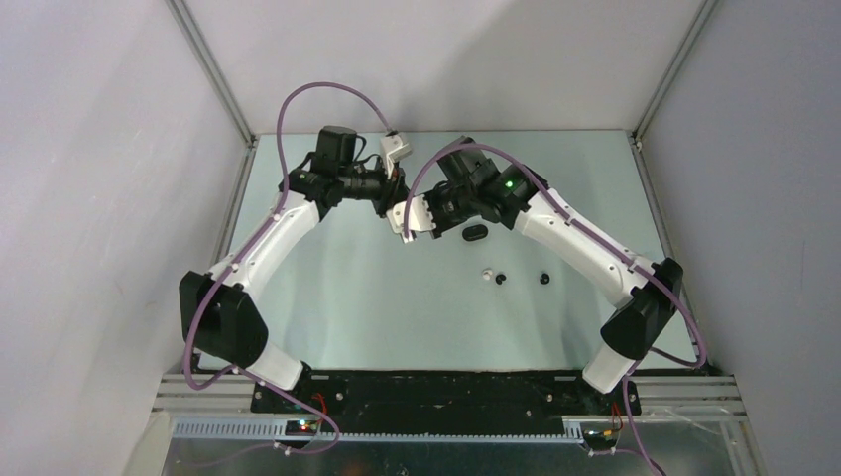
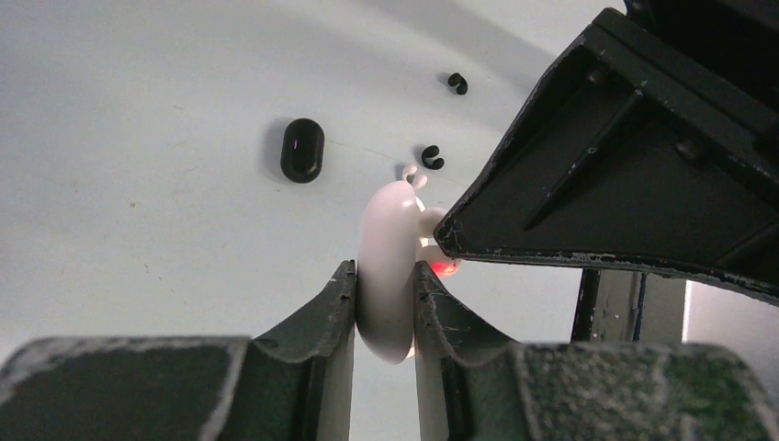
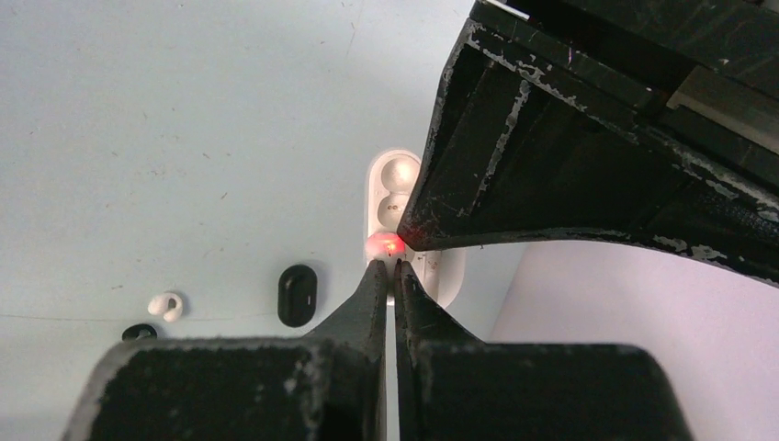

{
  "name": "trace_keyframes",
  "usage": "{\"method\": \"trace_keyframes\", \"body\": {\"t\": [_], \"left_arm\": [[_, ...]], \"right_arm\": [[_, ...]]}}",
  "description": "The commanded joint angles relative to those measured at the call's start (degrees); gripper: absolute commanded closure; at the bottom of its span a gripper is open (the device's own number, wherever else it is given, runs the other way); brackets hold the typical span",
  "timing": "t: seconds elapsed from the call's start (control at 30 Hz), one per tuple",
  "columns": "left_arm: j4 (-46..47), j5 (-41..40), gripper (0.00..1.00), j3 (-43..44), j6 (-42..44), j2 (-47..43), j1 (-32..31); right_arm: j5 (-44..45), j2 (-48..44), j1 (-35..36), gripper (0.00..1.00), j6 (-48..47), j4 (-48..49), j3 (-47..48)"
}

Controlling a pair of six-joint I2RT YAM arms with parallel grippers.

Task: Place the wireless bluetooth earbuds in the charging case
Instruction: Place the earbud in the charging case.

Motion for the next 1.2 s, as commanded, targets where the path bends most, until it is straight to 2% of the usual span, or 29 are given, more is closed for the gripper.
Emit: {"method": "trace_keyframes", "body": {"t": [0.0, 0.4, 1.17], "left_arm": [[1.5, 1.9, 1.0, -0.1, -1.3, -2.3, -0.4], [1.6, 1.5, 1.0, -0.3, -2.2, -2.4, -0.4], [2.5, 0.7, 1.0, -2.3, -3.0, -4.3, -1.0]], "right_arm": [[2.9, -2.6, 0.5, 1.0, -1.5, 2.4, -0.2], [5.0, -3.6, 0.7, 1.0, -2.0, 2.5, -1.2], [-0.2, -2.0, 1.2, 1.0, 3.5, 0.0, -1.1]]}}
